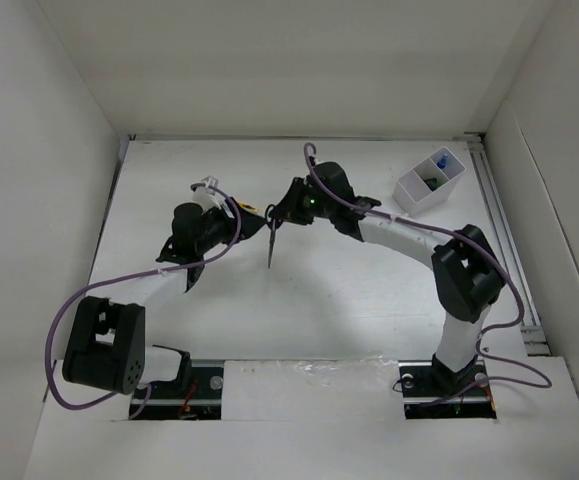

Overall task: Sort the stationery into containers
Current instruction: Place the scissors in the storage box.

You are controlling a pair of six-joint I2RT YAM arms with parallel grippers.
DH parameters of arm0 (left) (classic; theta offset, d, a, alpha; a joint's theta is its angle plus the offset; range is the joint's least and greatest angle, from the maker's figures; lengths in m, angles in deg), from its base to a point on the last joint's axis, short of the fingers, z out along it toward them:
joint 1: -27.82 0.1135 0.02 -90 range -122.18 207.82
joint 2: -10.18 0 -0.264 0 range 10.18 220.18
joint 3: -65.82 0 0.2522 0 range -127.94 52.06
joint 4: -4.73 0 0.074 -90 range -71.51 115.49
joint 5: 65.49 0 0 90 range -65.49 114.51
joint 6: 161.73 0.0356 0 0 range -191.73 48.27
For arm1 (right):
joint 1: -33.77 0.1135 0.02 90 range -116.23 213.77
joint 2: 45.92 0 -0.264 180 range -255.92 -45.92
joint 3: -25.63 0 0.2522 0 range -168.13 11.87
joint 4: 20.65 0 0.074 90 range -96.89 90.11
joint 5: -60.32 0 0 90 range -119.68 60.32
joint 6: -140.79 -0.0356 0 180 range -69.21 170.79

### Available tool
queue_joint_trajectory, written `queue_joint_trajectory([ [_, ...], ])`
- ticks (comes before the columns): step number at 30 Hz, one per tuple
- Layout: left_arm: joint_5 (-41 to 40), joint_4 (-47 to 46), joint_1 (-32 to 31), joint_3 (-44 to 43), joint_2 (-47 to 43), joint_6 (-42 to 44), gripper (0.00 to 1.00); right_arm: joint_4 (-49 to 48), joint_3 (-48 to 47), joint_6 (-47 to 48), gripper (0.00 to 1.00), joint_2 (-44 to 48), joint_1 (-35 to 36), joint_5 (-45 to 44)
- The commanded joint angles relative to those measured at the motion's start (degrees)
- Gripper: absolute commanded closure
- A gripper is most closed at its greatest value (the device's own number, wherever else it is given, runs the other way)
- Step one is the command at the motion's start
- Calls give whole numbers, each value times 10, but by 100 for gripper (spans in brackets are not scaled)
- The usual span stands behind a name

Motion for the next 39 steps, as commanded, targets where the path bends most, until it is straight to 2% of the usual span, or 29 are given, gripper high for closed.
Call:
queue_joint_trajectory([
  [1,56,-70,-14,4,-41,0,42,6,15,-4,100,74,-40,-92],
  [5,56,-70,-27,4,-53,5,38,29,44,-30,100,147,-131,-200],
  [8,48,-70,-39,4,-59,5,38,34,70,-38,100,197,-200,-344],
  [12,63,-70,-39,4,-46,5,38,29,75,-33,100,209,-255,-544],
  [16,63,-70,-39,-1,-46,5,39,29,59,-18,100,176,-285,-671],
  [20,46,-52,-39,-1,-46,0,39,41,10,17,100,131,-291,-743],
  [26,-10,18,-39,-20,-41,12,45,73,-55,53,100,46,-267,-845],
  [36,-29,35,-39,-20,-54,17,47,73,-120,102,100,-29,-267,-885],
  [39,-61,54,-39,-26,-49,18,48,73,-126,107,100,-46,-261,-901],
])
